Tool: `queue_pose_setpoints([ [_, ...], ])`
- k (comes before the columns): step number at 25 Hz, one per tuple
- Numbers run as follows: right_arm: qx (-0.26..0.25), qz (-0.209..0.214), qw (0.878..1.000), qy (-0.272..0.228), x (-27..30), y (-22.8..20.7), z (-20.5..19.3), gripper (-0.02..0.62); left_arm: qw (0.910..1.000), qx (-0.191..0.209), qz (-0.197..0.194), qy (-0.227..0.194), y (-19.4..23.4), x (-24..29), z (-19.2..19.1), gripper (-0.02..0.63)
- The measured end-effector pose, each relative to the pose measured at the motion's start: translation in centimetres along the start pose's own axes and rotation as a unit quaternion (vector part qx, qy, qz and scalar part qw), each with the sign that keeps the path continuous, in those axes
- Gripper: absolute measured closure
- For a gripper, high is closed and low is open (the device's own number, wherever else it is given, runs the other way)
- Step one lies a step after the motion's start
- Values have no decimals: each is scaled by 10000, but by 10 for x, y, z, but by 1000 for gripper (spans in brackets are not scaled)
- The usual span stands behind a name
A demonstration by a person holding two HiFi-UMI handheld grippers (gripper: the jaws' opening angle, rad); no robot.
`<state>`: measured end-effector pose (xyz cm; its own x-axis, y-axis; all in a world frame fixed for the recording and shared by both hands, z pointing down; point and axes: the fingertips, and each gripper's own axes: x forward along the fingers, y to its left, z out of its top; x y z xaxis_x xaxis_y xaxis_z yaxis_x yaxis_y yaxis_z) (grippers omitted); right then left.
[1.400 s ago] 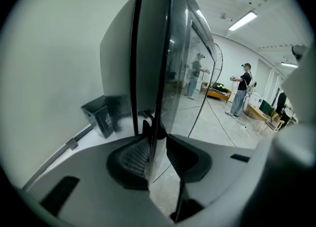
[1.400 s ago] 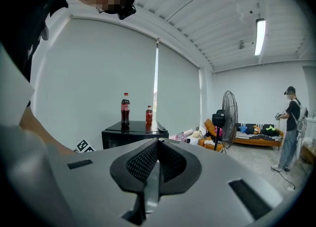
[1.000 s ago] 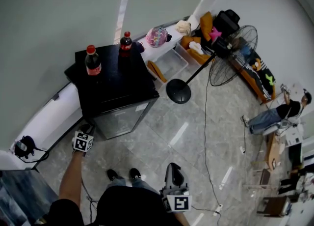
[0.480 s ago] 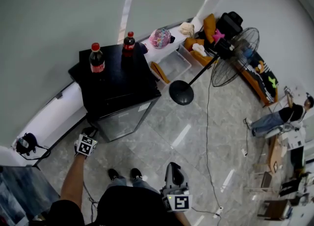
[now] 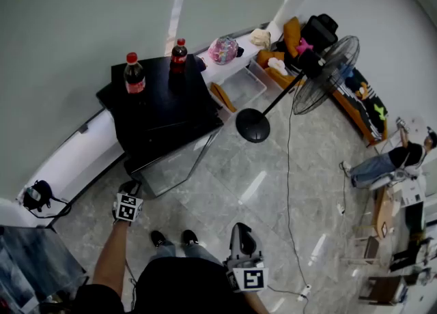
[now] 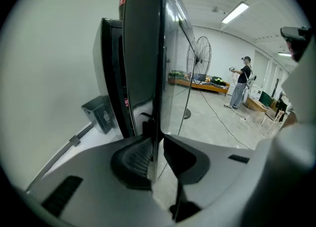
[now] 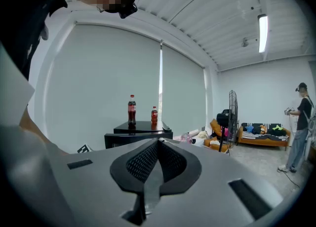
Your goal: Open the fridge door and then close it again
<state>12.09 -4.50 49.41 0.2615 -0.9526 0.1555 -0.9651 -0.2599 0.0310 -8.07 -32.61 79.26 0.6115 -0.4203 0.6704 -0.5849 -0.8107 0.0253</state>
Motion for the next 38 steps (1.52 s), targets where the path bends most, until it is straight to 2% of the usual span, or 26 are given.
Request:
queue_pose_setpoints([
  [5,123,-26,9999,-51,-4,10,0,586,9997,-110,197,-55,-7,-4,-1,535],
  [9,144,-22,9997,198,-10,16,-11,586,9993,-235,286,-92,-16,-6,-3,535],
  [15,102,198,9998,2,-12,24,-9,586,9990,-295,330,-68,-33,-11,-8,538],
  [22,140,540,9984,-81,-12,1,-1,586,9975,-461,531,13,-66,-20,-16,541],
  [24,125,719,9973,-19,-10,-8,-1,586,9965,-554,629,56,-75,-21,-18,541],
  [29,10,1348,9900,-424,-8,-33,6,586,9933,-659,950,-69,-94,-11,-32,543],
  [38,-206,2317,9718,-385,-16,-82,6,586,9802,-1255,1520,183,-145,-31,-30,541],
])
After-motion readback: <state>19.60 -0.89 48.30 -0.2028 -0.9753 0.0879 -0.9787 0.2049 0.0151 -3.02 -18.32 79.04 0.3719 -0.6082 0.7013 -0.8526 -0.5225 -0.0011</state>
